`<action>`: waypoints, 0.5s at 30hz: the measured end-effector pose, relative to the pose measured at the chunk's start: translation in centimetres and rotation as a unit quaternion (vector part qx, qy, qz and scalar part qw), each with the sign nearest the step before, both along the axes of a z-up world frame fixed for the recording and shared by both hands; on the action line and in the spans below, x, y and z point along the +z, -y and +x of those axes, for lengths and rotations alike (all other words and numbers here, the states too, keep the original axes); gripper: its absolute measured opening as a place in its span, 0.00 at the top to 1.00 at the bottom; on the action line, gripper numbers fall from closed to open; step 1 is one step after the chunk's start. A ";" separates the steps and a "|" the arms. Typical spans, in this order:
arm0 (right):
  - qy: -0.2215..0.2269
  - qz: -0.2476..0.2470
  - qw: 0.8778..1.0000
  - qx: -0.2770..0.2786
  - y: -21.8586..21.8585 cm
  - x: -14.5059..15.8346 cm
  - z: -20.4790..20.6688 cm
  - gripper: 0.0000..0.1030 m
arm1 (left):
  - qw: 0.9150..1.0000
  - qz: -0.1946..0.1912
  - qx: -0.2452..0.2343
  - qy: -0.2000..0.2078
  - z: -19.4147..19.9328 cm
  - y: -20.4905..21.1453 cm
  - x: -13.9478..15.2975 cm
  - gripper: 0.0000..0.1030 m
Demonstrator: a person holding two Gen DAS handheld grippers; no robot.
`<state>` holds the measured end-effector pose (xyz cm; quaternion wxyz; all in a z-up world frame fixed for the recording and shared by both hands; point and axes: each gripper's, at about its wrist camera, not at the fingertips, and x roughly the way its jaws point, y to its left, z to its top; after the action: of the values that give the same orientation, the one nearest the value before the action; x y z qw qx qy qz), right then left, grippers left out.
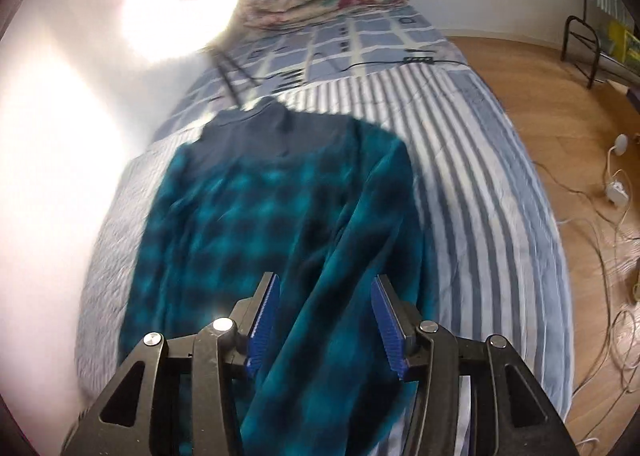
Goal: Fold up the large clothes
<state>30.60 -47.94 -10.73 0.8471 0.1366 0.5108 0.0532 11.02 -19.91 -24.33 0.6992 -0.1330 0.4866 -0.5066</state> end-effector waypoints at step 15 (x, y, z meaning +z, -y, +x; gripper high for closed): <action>-0.055 -0.085 0.993 -0.059 0.4 -4.5 12.6 1.00 | 0.999 -0.020 -0.026 0.000 -1.1 0.1 0.6 0.99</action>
<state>43.23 -48.33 -15.19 0.8282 0.0968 0.5500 -0.0477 9.93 -20.04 -23.70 0.6830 -0.1346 0.4795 -0.5343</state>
